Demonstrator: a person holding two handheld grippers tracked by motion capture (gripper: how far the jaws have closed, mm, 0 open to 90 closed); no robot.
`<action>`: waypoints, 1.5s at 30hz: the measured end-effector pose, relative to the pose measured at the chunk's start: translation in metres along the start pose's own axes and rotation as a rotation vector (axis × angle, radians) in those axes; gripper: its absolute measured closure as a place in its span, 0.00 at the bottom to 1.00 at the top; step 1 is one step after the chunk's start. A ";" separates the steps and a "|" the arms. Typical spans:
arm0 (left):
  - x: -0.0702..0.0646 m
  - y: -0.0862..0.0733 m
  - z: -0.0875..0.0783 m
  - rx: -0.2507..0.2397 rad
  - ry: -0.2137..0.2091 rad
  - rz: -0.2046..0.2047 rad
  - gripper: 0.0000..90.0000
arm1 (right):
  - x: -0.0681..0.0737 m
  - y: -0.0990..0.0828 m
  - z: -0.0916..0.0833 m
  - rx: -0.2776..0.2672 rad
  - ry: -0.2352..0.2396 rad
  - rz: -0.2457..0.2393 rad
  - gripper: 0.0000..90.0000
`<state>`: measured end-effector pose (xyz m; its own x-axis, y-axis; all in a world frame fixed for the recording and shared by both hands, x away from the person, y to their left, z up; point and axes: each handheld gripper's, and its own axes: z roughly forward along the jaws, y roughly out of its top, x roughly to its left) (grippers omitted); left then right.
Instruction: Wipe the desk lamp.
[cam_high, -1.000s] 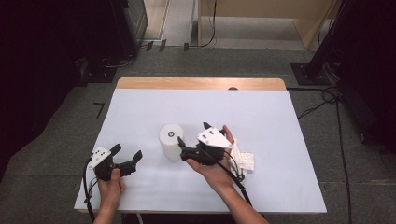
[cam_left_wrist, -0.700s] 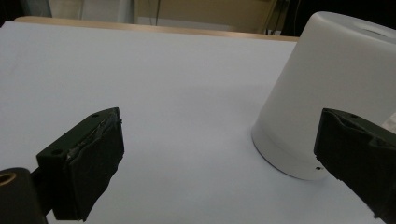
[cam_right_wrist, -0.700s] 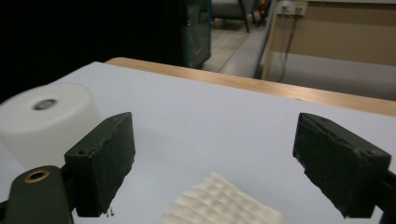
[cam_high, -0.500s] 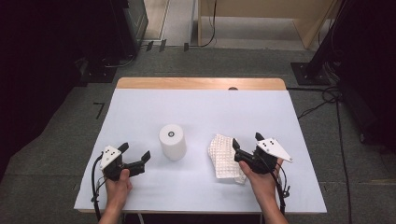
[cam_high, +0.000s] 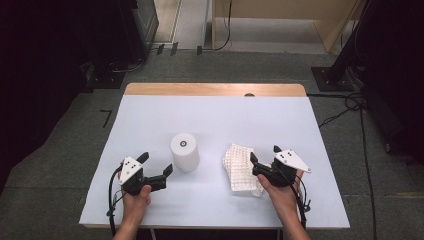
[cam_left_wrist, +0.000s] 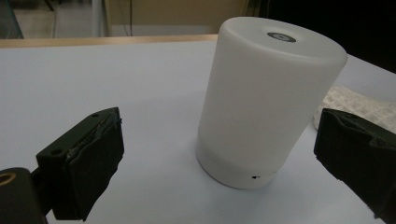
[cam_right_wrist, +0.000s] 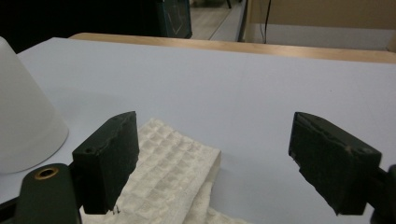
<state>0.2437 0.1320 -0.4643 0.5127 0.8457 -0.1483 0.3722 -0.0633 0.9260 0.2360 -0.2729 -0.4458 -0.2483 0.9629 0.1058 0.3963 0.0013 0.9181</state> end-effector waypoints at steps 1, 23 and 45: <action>-0.002 0.000 0.001 0.004 0.000 0.006 0.02 | -0.001 -0.001 0.001 0.003 0.001 0.007 0.18; -0.045 0.001 0.044 0.056 0.095 0.042 0.01 | -0.002 -0.005 0.009 0.030 -0.004 0.023 0.19; -0.052 0.004 0.087 0.108 0.161 -0.031 0.06 | -0.005 -0.008 0.011 0.042 -0.007 0.031 0.20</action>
<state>0.2856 0.0420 -0.4829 0.3723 0.9215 -0.1105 0.4709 -0.0850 0.8781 0.2434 -0.2745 -0.4582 -0.2297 0.9644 0.1313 0.4407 -0.0172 0.8975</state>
